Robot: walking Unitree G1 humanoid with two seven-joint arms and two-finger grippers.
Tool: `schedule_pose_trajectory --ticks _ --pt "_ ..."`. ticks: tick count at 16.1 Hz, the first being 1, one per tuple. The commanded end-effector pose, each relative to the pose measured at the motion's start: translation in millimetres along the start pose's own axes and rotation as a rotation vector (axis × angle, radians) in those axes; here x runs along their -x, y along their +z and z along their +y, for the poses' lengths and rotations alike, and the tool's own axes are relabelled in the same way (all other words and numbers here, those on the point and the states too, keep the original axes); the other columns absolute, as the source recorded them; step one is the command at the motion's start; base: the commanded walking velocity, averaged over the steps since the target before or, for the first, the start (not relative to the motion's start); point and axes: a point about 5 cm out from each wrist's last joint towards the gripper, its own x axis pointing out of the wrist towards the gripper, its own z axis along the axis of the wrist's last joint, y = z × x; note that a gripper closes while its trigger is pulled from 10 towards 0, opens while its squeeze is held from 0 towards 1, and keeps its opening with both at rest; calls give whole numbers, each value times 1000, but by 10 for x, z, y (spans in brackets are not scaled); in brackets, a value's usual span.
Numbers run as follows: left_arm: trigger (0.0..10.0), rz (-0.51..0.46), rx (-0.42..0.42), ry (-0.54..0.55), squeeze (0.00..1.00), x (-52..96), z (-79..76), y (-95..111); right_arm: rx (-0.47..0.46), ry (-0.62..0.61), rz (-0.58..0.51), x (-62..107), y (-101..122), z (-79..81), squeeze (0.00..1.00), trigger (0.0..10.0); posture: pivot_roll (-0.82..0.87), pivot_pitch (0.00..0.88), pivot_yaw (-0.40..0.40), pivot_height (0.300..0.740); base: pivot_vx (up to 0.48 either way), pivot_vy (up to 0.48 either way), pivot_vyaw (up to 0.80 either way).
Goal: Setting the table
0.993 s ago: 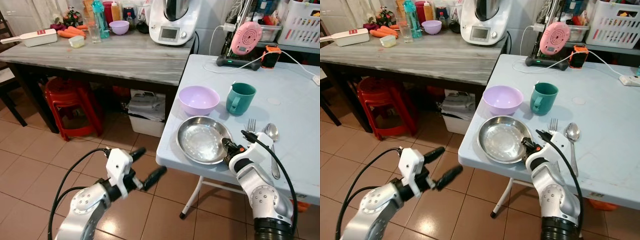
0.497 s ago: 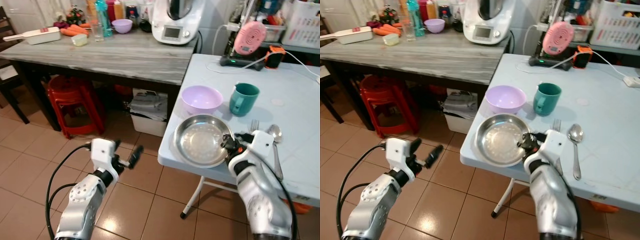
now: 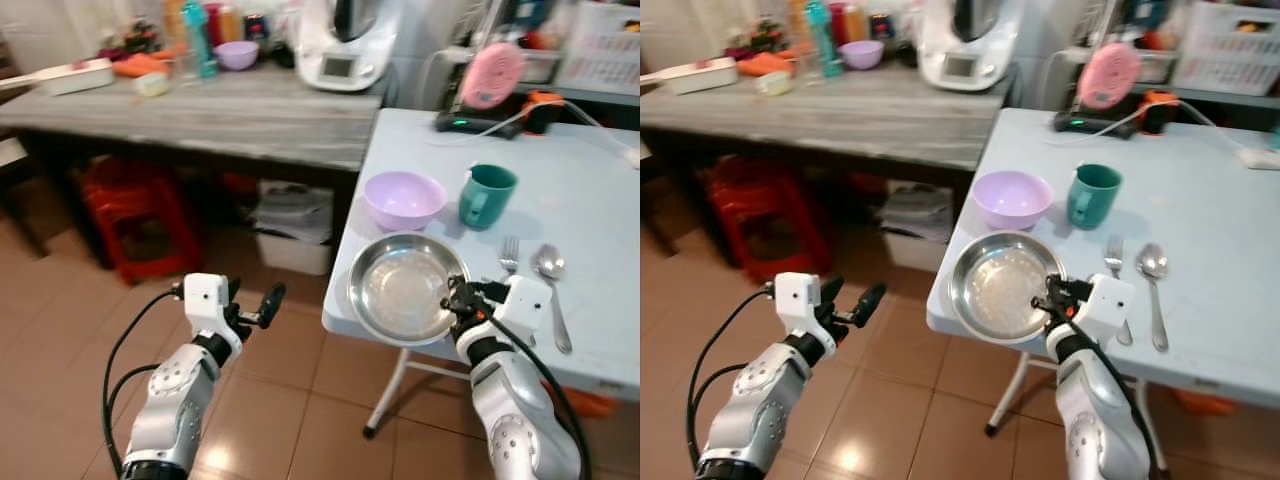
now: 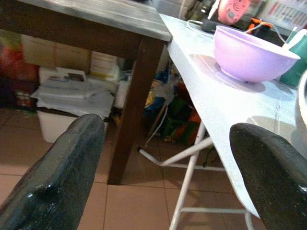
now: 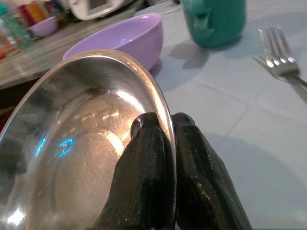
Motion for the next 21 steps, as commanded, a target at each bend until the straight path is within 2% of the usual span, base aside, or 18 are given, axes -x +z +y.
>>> schedule_pose_trajectory --ticks 1,3,14,21 --pt "10000 -7 -2 8 0 -14 25 22 10 4 -1 8 -9 20 0 10000 7 0 22 740 0 409 -800" --pt "10000 -15 -3 11 0 -23 34 31 10 6 -10 10 -2 20 0 10000 11 0 22 740 0 439 -625" --pt "10000 -50 -12 44 0 -78 92 104 26 26 -49 -1 36 62 0 10000 14 0 18 740 0 480 0" --pt "10000 -61 -15 65 0 -102 93 118 33 2 -60 -17 47 18 0 10000 7 0 29 740 0 480 0"
